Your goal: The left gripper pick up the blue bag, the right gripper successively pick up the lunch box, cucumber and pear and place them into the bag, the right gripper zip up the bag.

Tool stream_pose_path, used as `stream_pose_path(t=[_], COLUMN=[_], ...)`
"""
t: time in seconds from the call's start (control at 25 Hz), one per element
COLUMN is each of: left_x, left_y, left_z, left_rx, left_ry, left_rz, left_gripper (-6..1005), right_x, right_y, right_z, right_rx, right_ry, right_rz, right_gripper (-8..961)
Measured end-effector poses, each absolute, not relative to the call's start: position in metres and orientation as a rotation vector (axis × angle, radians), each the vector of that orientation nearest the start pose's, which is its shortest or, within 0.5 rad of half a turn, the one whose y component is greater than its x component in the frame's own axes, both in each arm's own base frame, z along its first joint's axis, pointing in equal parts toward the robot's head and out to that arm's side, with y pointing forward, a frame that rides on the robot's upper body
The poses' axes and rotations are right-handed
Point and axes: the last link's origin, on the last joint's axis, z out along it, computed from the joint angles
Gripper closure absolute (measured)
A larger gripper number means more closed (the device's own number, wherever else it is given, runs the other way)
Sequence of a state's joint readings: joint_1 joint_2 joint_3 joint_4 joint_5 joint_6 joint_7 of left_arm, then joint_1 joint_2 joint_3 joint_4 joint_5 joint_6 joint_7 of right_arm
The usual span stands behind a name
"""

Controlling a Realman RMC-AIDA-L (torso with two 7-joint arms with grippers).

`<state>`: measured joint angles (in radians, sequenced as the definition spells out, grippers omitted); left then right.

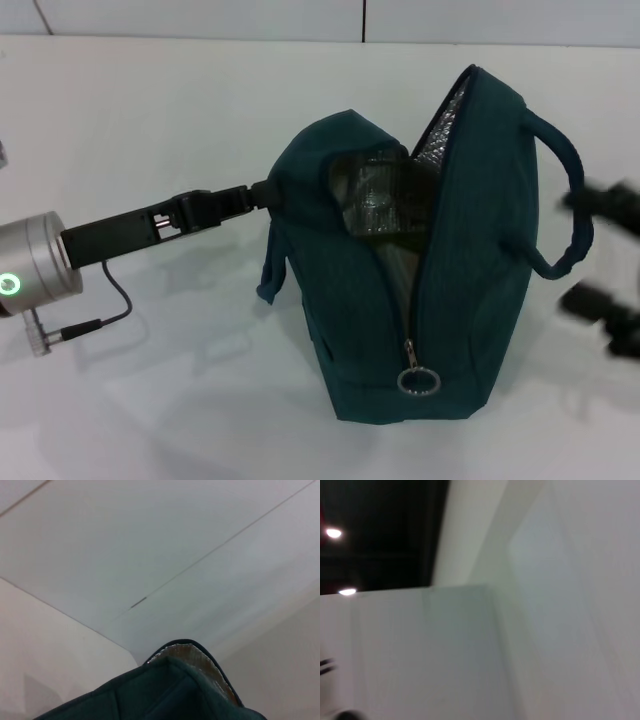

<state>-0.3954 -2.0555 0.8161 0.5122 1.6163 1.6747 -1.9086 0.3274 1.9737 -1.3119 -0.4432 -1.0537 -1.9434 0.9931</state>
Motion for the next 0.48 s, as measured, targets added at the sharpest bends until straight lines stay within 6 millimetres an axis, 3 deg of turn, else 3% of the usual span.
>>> stream_pose_path(t=[0.16, 0.28, 0.48], left_x=[-0.268, -0.267, -0.267], left_y=[0.292, 0.293, 0.294], left_z=[0.003, 0.003, 0.004], left_rx=[-2.414, -2.415, -2.404], left_ry=[-1.552, -1.548, -1.544], left_rz=[-1.289, -1.288, -1.3], left_gripper=[931, 931, 931], right_x=[0.228, 0.228, 0.234], right_y=[0.247, 0.247, 0.244], right_z=[-0.013, -0.034, -0.044], right_rx=[-2.857, -3.038, -3.143], right_ry=[0.289, 0.382, 0.495], right_rz=[1.452, 1.278, 1.13], right_gripper=[110, 110, 110])
